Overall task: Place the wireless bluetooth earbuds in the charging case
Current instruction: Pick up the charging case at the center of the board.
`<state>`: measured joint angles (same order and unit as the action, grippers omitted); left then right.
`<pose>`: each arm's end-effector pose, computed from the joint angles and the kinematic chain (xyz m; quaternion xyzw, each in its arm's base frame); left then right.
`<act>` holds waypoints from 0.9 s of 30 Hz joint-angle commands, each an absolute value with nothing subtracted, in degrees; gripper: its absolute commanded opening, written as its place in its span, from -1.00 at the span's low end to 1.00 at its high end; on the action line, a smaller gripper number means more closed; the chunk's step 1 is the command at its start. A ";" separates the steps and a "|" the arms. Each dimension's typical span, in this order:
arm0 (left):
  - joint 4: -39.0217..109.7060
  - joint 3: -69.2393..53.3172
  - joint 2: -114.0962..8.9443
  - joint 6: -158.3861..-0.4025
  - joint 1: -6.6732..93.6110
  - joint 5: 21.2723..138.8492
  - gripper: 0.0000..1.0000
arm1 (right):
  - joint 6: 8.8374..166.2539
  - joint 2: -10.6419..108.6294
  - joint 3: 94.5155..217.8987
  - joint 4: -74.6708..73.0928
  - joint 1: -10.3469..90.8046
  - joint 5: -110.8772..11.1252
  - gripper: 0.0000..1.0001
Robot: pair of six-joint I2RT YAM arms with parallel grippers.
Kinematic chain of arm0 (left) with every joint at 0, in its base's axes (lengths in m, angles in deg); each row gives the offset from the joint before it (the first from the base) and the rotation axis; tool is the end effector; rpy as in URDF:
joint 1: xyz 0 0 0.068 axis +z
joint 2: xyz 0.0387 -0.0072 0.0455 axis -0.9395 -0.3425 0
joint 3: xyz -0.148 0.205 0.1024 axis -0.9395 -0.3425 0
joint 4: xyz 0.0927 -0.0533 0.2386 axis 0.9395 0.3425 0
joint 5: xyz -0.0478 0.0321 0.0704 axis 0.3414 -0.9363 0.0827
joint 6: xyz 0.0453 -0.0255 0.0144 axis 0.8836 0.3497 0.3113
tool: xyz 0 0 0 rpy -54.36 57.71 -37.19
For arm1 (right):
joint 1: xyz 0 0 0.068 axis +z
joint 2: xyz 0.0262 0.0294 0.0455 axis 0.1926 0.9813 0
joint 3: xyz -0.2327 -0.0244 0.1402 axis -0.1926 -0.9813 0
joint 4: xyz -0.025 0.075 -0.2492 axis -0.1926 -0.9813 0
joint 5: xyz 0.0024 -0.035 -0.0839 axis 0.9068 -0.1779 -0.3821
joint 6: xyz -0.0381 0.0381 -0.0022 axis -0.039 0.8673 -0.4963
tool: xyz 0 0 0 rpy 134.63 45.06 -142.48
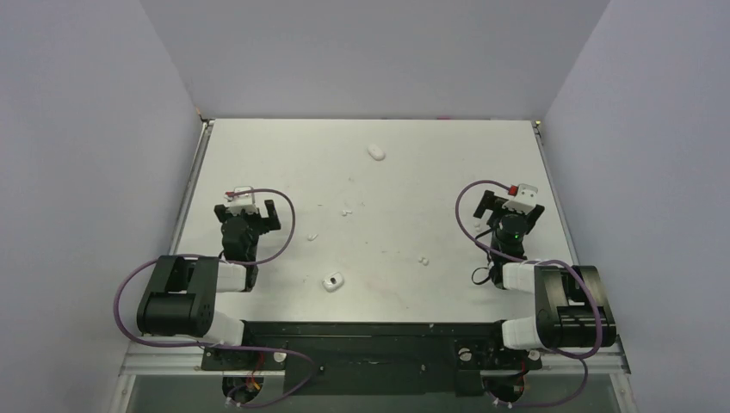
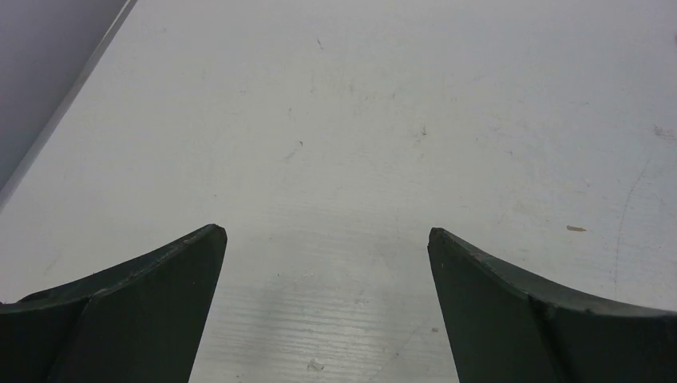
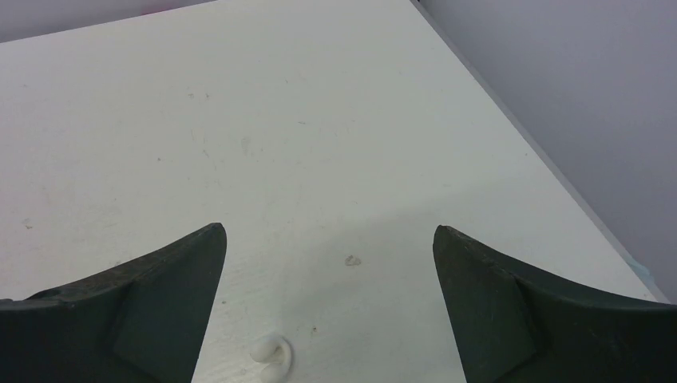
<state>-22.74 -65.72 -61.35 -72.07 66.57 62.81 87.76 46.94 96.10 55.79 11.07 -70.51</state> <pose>0.2418 -0.0088 0.1488 -0.0563 0.7610 0.0167 0.6461 0.2407 -0.0081 0.1659 0.1204 0.7411 -0.0450 0.6590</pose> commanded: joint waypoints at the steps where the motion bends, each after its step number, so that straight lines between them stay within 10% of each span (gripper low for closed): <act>1: -25.67 -65.28 -61.36 -72.21 66.53 62.47 0.99 | 87.72 46.63 96.44 57.28 10.76 -69.57 1.00; 11: -25.18 -65.32 -60.32 -71.88 66.54 62.83 0.96 | 88.24 43.42 100.85 47.39 10.75 -71.24 1.00; 19: 23.68 -45.14 -41.83 -66.71 66.58 73.93 0.99 | 94.09 37.44 118.86 21.08 11.54 -64.32 1.00; 27: 61.23 -35.45 -27.03 -83.56 66.54 83.33 0.83 | 87.93 34.45 131.81 -5.19 44.70 -75.91 0.97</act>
